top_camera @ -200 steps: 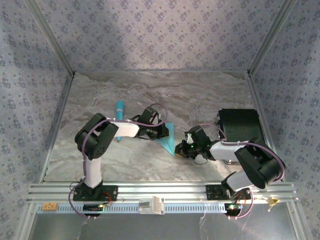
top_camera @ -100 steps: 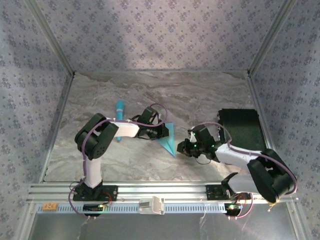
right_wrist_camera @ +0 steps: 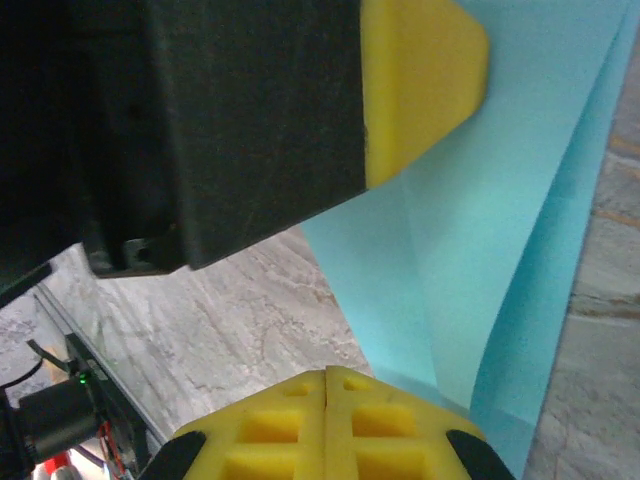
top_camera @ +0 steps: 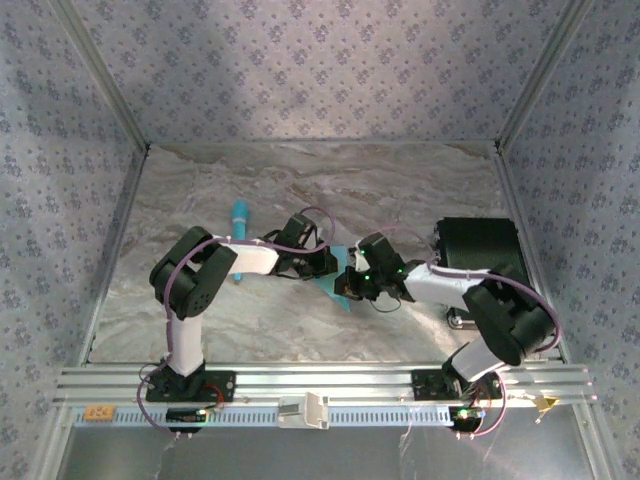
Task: Fold a paper plane with a square sheet of paper (pick it up from the middle)
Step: Fourth fold the wing at the center of the table.
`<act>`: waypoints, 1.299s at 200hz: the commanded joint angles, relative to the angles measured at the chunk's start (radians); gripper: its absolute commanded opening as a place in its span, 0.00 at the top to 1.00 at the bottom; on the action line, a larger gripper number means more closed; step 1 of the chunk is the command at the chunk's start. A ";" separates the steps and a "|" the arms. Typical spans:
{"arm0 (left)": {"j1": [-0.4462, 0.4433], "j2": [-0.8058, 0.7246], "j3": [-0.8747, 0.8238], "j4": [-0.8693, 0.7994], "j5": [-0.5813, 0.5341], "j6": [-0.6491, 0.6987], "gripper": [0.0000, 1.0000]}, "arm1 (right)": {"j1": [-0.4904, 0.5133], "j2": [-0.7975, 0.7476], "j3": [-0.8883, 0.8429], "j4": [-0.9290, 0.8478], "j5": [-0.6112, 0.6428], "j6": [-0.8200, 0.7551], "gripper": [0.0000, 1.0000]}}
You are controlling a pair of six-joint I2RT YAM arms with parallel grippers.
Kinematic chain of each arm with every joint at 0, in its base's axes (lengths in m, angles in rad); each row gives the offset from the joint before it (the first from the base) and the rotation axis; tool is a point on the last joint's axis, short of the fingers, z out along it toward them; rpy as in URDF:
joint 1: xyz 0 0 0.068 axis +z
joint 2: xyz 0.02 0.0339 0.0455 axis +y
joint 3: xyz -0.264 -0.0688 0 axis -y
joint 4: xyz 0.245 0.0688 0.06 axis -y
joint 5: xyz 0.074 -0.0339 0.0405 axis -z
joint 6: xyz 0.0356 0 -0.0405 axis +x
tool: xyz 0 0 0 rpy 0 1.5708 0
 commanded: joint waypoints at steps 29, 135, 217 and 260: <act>-0.005 0.041 -0.005 -0.050 -0.031 0.013 0.92 | 0.023 0.076 0.075 -0.086 0.052 -0.042 1.00; -0.004 0.048 -0.005 -0.054 -0.034 0.015 0.92 | 0.002 0.066 -0.066 0.004 0.050 0.027 1.00; -0.004 0.057 -0.003 -0.062 -0.043 0.018 0.93 | -0.009 -0.022 -0.161 0.038 0.039 0.042 1.00; -0.004 0.063 -0.001 -0.066 -0.046 0.016 0.93 | -0.012 -0.047 -0.217 0.025 0.041 0.049 1.00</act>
